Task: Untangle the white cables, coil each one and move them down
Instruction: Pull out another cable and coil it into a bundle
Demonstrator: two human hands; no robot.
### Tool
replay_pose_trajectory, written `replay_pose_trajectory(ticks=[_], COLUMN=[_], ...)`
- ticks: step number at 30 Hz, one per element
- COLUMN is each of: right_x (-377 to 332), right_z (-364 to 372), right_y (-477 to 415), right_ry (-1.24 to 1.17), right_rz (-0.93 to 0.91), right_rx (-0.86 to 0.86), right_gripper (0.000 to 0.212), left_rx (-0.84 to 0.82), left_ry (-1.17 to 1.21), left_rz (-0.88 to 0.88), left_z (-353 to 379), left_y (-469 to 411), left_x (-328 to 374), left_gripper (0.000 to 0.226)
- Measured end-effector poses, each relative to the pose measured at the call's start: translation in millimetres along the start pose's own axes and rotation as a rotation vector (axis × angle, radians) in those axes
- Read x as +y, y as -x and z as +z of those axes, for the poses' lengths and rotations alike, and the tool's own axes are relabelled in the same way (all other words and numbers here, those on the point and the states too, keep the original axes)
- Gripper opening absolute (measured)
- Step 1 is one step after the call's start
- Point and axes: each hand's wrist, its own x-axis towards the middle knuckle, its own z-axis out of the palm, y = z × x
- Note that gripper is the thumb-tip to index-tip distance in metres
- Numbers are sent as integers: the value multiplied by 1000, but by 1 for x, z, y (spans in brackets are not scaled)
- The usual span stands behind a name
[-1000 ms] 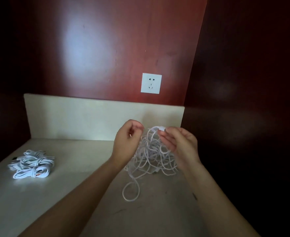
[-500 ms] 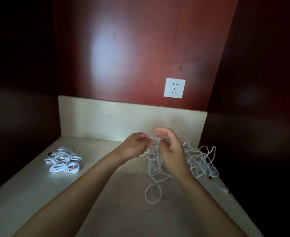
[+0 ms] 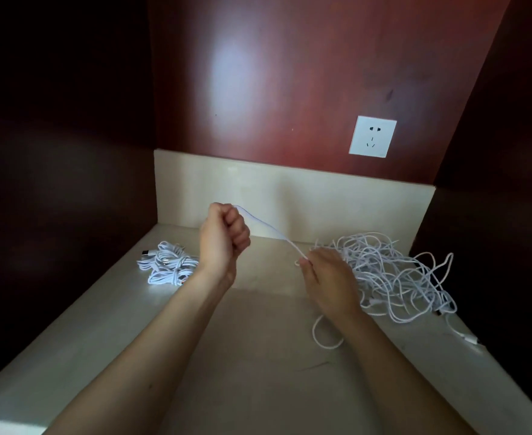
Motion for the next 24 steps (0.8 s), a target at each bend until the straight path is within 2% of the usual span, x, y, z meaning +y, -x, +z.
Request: replay_pose_trajectory(ticks=[2,5,6,7,9,10,12,14,16,17,19,22,24], right_x=[17,29,24,16,-10,-24,-50,-67,-77,-79,-77,-67,-55], right_z=[-6,-22,-28,-36,-53,-60,-66,-57,-37,-24,1,26,34], right_y=[-3,-15,-18,-22,-27,-29,-34,-35,-31,-26,-11,7,13], right_ry=[-11,53,108,168,320,393,469,224,-172,-267,-303,-311,-358], right_rz=[52,270,327,356,323,284,171,64,66,58,15,21,67], right_rx=[8,-12,-94,-223,-447,-460,-298,-147,-261,-336,-357,-287,-233], right_gripper=[39,28,23,27,37,38,36,35,35,34,33,42,34], left_rx=[91,169,162,134,60,27,-38,-102,-149,-153,-152,-133,-121], left_ry=[14,-47,-107,-174,-300,-342,-384,-373,-331,-315,-304,-329,-344], left_rz=[41,19,-18,-69,-154,-171,-192,-225,-264,-275,-302,-343,-370], left_z=[-13,-31,-36,-38,-41,-43,-46,-47,-49,-49,-54,-65,-71], left_y=[-5,-11,-12,-13,-12,-12,-13,-14,-15,-15,-15,-17,-19], left_x=[4,-5,-12,-18,-30,-34,-39,-39,-41,-42,-44,-43,-39], left_gripper=[28,28,27,25,24,23,21,22,24,26,29,30,30])
